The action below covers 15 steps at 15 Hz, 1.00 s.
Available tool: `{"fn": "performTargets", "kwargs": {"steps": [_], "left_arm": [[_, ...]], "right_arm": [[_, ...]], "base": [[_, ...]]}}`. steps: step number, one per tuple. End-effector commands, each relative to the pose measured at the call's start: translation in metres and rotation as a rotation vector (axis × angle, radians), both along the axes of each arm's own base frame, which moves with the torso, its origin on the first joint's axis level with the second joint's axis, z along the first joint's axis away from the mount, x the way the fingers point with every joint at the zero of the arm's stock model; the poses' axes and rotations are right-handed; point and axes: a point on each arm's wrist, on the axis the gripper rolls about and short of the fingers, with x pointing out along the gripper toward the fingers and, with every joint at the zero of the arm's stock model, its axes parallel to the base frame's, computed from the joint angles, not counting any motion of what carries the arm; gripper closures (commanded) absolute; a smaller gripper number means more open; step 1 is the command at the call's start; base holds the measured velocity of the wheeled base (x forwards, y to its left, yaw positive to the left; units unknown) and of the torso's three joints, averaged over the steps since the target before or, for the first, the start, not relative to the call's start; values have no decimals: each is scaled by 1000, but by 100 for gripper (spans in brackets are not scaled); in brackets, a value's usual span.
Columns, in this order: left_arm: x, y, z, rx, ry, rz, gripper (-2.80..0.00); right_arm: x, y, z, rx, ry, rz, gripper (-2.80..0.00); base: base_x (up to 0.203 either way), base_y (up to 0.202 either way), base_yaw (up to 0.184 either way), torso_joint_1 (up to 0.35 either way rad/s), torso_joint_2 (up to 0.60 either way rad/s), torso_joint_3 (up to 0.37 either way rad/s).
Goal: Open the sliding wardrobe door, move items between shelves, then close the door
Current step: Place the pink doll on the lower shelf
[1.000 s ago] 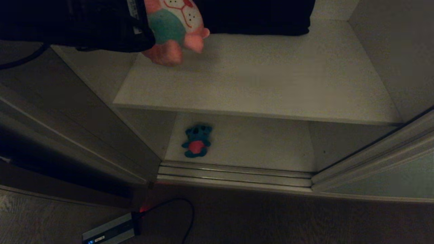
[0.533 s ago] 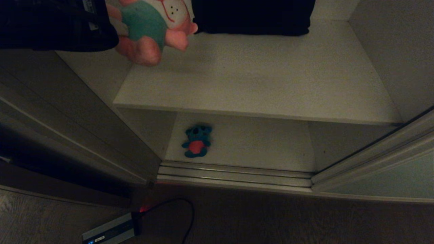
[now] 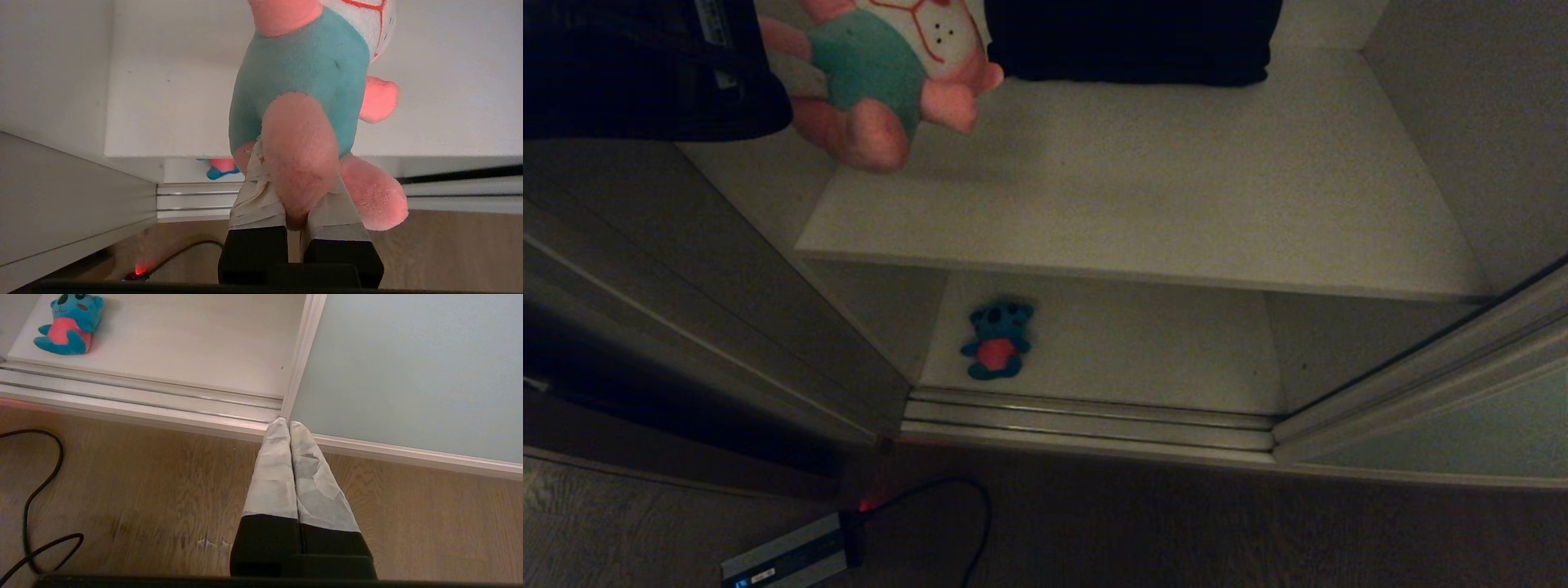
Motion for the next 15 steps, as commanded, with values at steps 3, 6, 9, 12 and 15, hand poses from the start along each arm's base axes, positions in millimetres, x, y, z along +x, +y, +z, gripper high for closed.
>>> {"fn": "performTargets", "kwargs": {"steps": [3, 6, 9, 12, 15], "left_arm": [[-1, 0, 1, -10, -12, -21, 0], [-1, 0, 1, -11, -13, -22, 0], [-2, 0, 2, -10, -19, -23, 0], [-2, 1, 3, -6, -25, -22, 0], [-2, 1, 3, -6, -25, -22, 0]], "right_arm": [[0, 0, -1, 0, 6, 1, 0], [0, 0, -1, 0, 5, 1, 0], [0, 0, -1, 0, 6, 1, 0], [0, 0, -1, 0, 5, 1, 0], [0, 0, -1, 0, 3, 1, 0]], "base": [[0, 0, 0, 0, 0, 0], [-87, 0, 1, 4, 4, 2], [-198, 0, -2, 1, 6, 3], [-198, 0, 0, 5, 1, 4], [-177, 0, -1, 0, 1, 2]]}}
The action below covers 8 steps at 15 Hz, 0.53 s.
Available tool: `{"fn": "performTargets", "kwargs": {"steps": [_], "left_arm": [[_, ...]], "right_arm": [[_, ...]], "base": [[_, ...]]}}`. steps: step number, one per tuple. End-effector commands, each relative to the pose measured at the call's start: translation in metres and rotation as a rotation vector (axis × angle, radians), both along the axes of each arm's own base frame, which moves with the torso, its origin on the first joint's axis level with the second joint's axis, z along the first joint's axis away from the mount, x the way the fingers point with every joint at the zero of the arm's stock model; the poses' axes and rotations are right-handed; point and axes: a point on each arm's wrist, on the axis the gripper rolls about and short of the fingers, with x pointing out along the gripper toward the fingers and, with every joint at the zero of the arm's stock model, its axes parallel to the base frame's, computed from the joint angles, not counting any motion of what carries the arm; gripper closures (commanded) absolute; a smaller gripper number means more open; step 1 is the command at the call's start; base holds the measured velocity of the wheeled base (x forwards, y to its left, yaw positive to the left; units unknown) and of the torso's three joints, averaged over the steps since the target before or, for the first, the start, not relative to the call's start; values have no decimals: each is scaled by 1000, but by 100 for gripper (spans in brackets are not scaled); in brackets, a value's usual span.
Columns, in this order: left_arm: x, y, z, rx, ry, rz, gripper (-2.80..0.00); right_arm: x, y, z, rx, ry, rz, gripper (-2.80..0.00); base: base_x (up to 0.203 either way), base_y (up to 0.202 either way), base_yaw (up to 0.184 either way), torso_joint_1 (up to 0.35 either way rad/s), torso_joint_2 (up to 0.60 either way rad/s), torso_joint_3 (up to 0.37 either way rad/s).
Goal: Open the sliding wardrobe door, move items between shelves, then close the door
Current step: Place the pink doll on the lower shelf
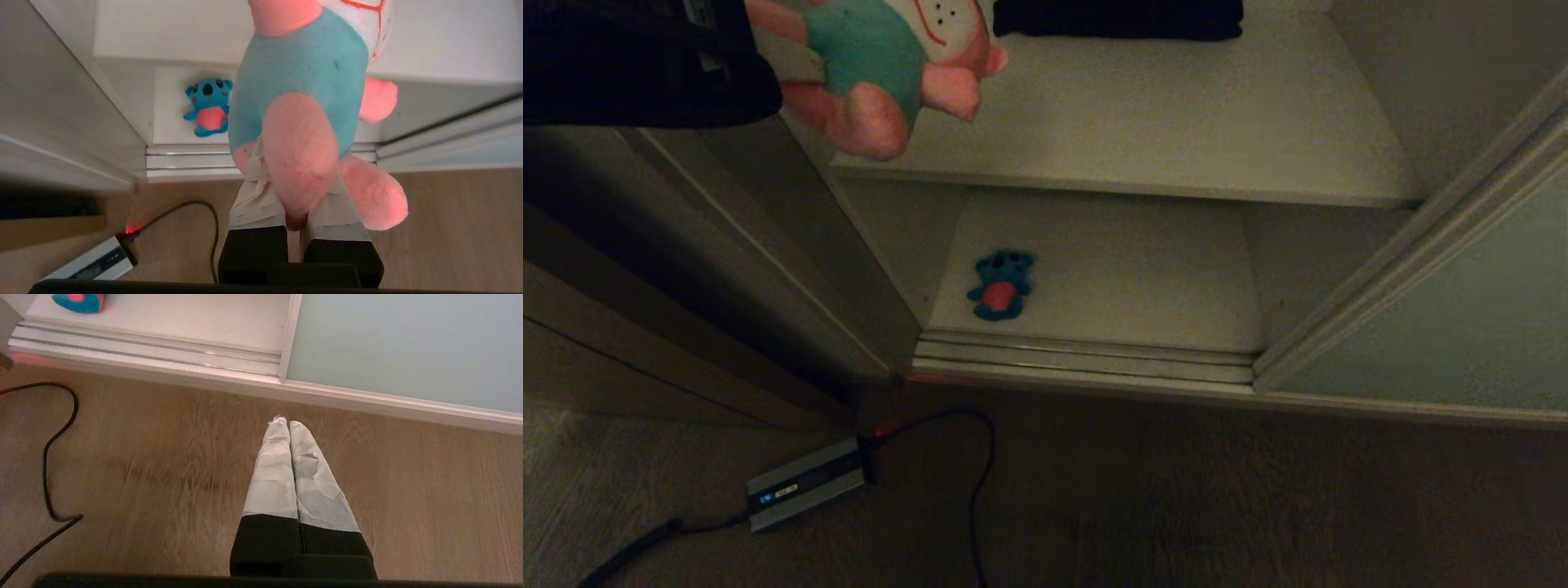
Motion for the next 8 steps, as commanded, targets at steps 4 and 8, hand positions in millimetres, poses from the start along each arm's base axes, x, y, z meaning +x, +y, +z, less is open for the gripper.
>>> {"fn": "performTargets", "kwargs": {"steps": [4, 8], "left_arm": [[1, -1, -4, 4, 13, 2, 0], [2, -1, -6, -8, -10, 2, 0]], "right_arm": [[0, 0, -1, -1, 5, 1, 0], [0, 0, -1, -1, 5, 1, 0]], "base": [[-15, 0, 0, -1, 1, 2], [0, 0, 0, -1, 2, -10]]}}
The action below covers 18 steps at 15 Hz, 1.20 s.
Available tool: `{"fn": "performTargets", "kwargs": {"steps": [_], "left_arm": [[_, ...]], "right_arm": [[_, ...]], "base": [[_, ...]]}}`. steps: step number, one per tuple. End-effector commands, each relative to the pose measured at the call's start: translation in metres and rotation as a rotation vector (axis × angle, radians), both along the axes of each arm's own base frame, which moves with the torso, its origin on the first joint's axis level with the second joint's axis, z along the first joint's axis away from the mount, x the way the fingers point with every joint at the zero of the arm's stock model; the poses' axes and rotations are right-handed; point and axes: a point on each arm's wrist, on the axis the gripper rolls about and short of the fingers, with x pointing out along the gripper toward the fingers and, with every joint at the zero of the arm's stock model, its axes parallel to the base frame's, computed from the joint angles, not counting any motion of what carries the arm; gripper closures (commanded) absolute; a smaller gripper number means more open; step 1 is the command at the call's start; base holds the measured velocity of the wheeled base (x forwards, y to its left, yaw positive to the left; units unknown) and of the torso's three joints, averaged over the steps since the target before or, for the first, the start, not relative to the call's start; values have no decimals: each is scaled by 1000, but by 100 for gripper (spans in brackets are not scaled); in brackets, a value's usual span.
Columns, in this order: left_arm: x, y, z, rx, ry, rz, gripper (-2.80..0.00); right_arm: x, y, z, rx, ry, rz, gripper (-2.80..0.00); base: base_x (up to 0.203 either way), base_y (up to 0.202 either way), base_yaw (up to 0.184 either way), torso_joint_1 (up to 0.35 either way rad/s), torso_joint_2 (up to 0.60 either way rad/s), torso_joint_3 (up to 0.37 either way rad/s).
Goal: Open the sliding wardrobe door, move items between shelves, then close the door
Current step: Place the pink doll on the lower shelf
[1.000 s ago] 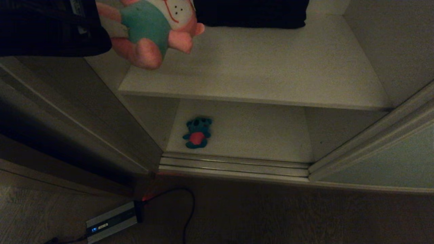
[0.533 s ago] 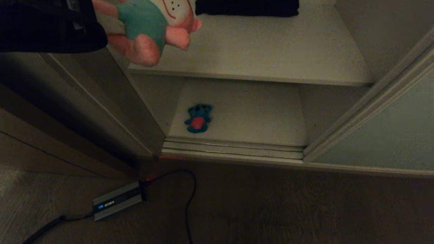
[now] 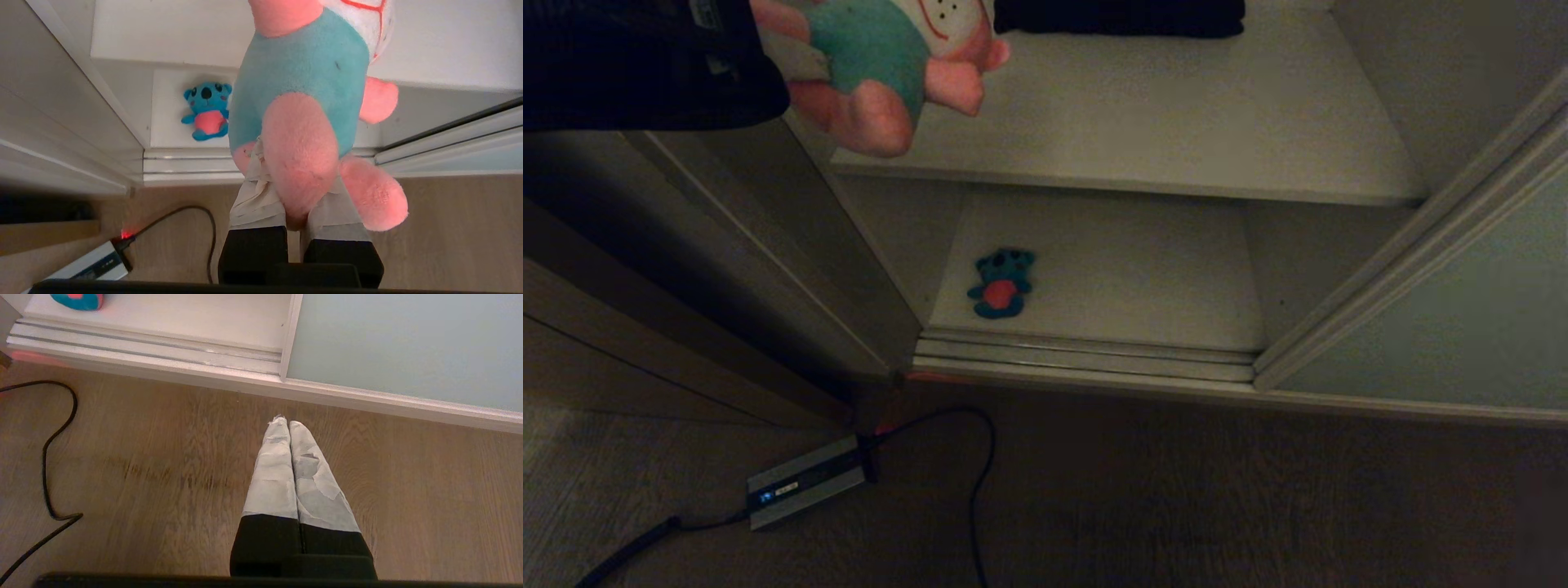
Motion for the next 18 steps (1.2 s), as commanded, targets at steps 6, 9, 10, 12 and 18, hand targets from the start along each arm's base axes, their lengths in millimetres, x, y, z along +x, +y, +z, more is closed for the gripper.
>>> {"fn": "performTargets", "kwargs": {"steps": [6, 9, 10, 12, 18], "left_arm": [[1, -1, -3, 8, 10, -3, 0], [-3, -7, -3, 3, 18, -40, 0], [-4, -8, -3, 2, 19, -48, 0], [-7, -11, -3, 1, 19, -68, 0], [-30, -6, -10, 40, 69, -130, 0]], "right_arm": [[0, 0, -1, 0, 5, 0, 0], [0, 0, -1, 0, 5, 0, 0], [0, 0, -1, 0, 5, 0, 0], [0, 0, -1, 0, 5, 0, 0], [0, 0, -1, 0, 3, 0, 0]], "base": [[0, 0, 0, 1, 1, -169], [0, 0, 0, 3, 0, -197], [0, 0, 0, 2, 2, -200], [0, 0, 0, -1, 4, -202], [0, 0, 0, 3, 3, -197]]}}
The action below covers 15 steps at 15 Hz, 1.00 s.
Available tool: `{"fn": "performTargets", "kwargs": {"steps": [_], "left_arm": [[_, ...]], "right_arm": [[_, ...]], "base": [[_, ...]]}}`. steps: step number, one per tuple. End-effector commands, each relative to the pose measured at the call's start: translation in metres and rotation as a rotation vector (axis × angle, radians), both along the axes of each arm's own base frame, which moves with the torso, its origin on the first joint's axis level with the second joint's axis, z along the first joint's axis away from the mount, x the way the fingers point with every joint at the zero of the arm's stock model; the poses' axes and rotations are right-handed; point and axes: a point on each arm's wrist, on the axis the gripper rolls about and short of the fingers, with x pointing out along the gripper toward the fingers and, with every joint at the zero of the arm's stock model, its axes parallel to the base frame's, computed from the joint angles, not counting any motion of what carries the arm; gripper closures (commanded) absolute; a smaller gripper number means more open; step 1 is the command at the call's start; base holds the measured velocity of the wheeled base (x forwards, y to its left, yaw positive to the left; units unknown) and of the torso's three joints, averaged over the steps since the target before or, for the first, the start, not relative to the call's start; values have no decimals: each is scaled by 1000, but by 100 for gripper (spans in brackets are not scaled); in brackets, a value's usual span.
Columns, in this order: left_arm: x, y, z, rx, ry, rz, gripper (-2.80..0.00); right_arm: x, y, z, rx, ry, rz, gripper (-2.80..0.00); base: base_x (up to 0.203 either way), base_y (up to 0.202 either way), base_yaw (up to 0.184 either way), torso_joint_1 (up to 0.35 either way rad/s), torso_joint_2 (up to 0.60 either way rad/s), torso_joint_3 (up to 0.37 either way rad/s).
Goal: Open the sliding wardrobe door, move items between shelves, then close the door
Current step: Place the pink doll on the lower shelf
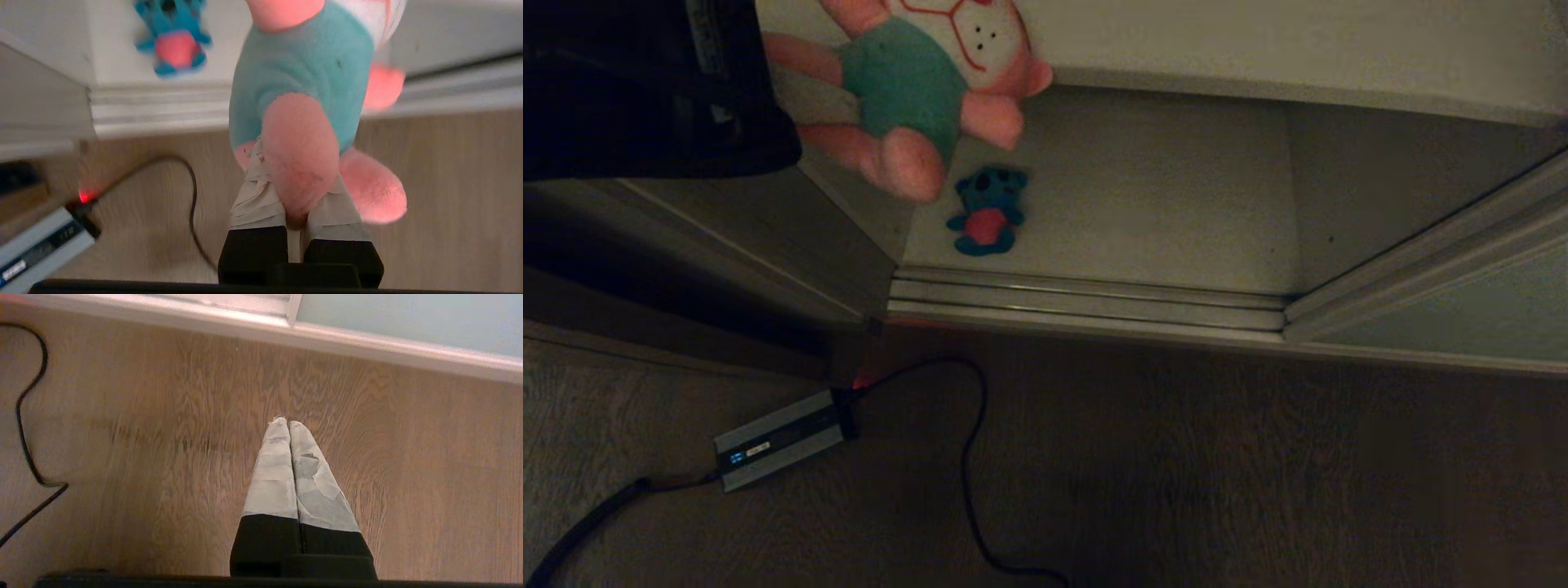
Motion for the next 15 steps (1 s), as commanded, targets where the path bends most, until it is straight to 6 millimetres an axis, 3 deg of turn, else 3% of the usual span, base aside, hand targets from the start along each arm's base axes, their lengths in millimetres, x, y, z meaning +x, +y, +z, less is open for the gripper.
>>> {"fn": "performTargets", "kwargs": {"steps": [1, 7, 15], "left_arm": [[-13, 6, -1, 10, 13, -21, 0], [-11, 4, -13, 38, 45, -26, 0], [-23, 1, -29, 77, 74, -91, 0]], "right_arm": [[0, 0, -1, -1, 4, 0, 0], [0, 0, -1, -1, 3, 0, 0], [0, 0, -1, -1, 4, 0, 0]], "base": [[0, 0, 0, 6, 0, -193], [0, 0, 0, 3, 3, -203], [0, 0, 0, 3, 1, -197]]}}
